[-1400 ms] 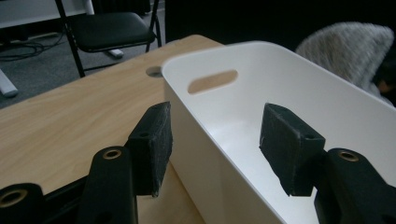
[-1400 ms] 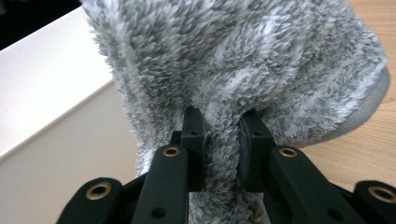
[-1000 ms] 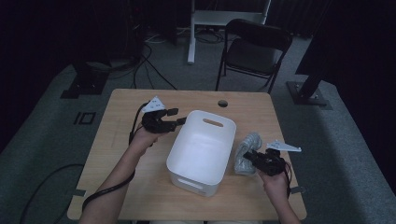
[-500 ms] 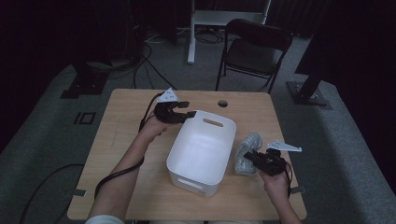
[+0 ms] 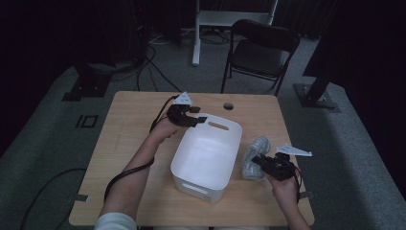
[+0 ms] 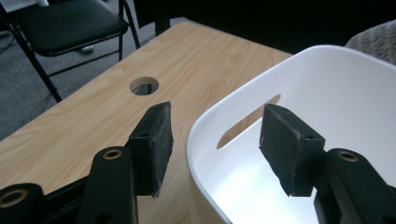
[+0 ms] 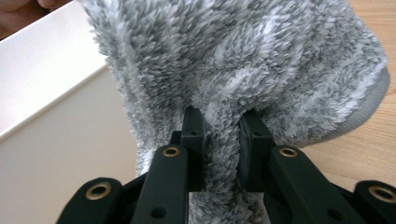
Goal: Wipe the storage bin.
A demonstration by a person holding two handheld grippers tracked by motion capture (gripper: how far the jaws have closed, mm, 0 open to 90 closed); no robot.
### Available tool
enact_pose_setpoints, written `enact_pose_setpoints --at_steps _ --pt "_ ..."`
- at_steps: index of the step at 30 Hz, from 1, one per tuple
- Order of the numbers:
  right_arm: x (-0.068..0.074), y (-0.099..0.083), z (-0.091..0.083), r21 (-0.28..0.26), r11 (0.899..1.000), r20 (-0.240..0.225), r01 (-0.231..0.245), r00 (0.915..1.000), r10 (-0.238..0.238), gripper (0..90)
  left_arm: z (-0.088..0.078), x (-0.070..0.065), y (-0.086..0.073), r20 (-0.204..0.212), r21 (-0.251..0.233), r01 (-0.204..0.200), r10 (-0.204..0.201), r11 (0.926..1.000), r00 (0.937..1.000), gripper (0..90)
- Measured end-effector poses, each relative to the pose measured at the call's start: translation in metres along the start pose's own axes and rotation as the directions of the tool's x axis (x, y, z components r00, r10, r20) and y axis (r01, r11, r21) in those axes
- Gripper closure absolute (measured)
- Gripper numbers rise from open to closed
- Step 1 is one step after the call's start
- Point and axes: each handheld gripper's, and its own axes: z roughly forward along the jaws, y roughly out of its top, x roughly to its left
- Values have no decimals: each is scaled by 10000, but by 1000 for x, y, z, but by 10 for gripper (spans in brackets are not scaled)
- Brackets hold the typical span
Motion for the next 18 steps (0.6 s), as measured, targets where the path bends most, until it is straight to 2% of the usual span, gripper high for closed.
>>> enact_pose_setpoints --at_steps 5,7,11,14,15,16,17,18 --pt "-2 0 0 -11 10000 18 -47 10000 47 758 4 2 2 198 -155 -13 16 9999 9998 527" --pt "-3 0 0 -15 10000 39 -44 10000 44 758 6 3 3 276 41 -82 81 10000 9996 558" --pt "-4 0 -1 -20 10000 24 -65 10000 65 758 7 5 3 387 -45 -53 55 10000 9992 605" --pt "-4 0 -1 -47 10000 8 -68 10000 68 758 8 6 2 341 -82 35 -33 10000 9994 651" --pt "-3 0 -1 -52 10000 17 -58 10000 58 757 8 7 2 177 -27 26 -26 10000 9998 687" --pt "-3 0 -1 -36 10000 11 -55 10000 55 758 8 8 2 229 -65 83 -82 9999 9997 711" --pt "-4 0 -1 -36 10000 17 -48 10000 48 757 7 8 1 140 -88 42 -41 10000 9999 717" --pt "-4 0 -2 -50 10000 32 -65 10000 66 758 7 8 1 -34 -16 -12 12 10000 10000 759"
